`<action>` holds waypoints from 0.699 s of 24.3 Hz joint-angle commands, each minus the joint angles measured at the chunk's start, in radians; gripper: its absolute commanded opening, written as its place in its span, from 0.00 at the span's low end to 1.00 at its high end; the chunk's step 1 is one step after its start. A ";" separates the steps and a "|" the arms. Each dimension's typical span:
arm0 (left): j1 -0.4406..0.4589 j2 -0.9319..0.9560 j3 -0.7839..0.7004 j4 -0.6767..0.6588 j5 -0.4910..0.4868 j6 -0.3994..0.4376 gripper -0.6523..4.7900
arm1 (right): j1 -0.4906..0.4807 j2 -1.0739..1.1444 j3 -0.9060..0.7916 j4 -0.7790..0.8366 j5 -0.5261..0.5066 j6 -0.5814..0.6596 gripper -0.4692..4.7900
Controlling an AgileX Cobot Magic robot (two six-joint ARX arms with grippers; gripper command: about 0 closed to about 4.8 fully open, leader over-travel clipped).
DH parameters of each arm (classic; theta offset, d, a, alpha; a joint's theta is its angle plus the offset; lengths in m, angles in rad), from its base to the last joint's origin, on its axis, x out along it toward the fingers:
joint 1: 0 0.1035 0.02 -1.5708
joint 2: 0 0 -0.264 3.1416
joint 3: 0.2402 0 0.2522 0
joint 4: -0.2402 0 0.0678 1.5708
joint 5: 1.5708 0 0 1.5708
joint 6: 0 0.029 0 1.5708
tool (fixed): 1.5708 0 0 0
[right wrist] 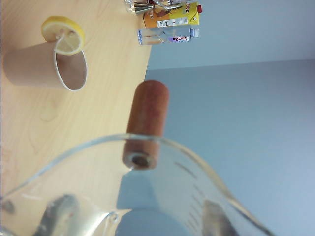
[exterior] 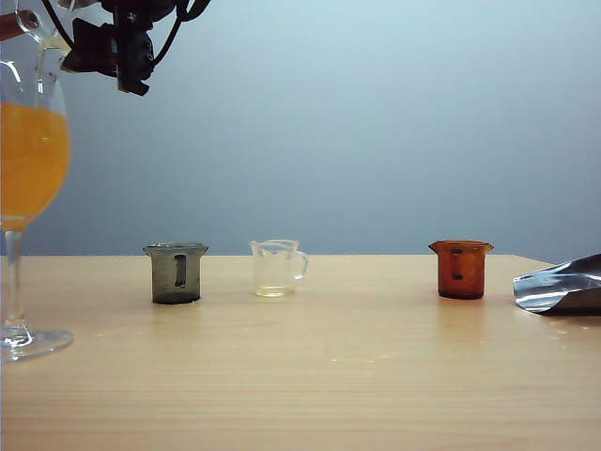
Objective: Pick up the third measuring cup from the left, pour the pineapple juice inside into the goblet, and finally put the measuring cup back in its original place.
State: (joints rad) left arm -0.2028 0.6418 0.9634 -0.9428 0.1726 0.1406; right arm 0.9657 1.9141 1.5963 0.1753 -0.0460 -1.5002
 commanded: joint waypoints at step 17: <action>0.001 -0.002 0.005 0.009 0.005 -0.002 0.12 | 0.003 -0.011 0.006 0.031 0.003 -0.132 0.55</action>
State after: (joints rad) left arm -0.2028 0.6418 0.9634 -0.9428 0.1726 0.1406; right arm 0.9665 1.9129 1.5963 0.1757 -0.0460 -1.6287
